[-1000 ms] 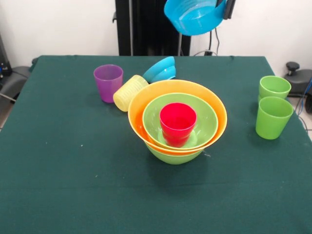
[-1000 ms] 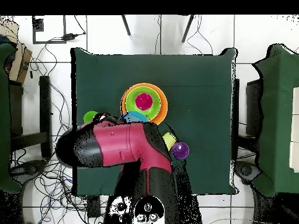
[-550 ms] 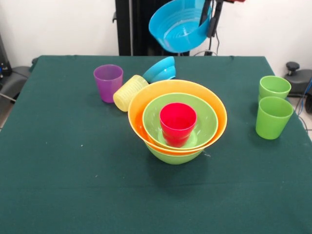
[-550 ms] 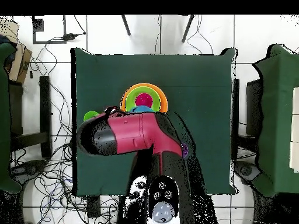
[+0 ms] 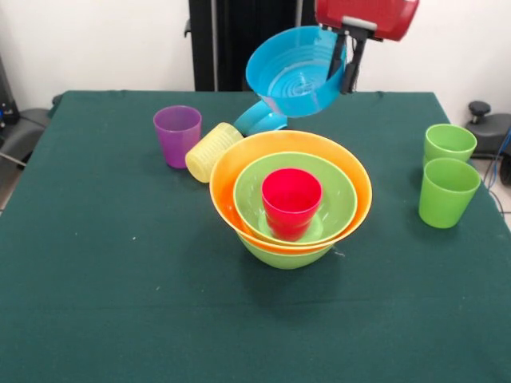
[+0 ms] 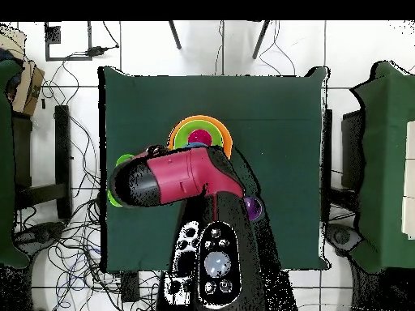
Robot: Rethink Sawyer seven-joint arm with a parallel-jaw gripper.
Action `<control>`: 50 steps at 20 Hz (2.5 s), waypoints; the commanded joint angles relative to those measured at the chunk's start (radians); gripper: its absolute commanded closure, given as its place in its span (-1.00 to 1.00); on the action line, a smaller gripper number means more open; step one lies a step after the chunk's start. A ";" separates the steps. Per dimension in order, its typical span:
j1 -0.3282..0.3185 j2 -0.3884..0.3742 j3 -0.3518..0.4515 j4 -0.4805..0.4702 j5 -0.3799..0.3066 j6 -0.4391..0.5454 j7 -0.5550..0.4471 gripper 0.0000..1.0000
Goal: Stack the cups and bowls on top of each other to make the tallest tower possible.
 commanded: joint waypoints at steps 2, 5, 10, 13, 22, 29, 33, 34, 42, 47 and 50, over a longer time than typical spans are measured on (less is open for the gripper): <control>0.101 0.054 0.000 -0.147 -0.183 -0.007 -0.058 1.00; 0.114 0.053 -0.011 -0.150 -0.188 0.000 -0.046 1.00; 0.119 0.058 -0.016 -0.169 -0.191 0.009 -0.050 1.00; 0.115 0.079 -0.018 -0.183 -0.195 -0.009 -0.050 1.00; 0.094 0.145 -0.020 -0.195 -0.202 -0.088 -0.055 1.00; 0.121 0.179 -0.052 -0.211 -0.215 -0.123 -0.038 1.00; 0.126 0.215 -0.061 -0.230 -0.210 -0.153 -0.025 1.00; 0.126 0.220 -0.062 -0.229 -0.207 -0.160 -0.025 1.00; 0.137 0.235 -0.092 -0.235 -0.207 -0.205 -0.031 1.00; 0.116 0.244 -0.074 -0.240 -0.195 -0.217 -0.072 1.00; 0.095 0.252 -0.052 -0.246 -0.183 -0.212 -0.097 1.00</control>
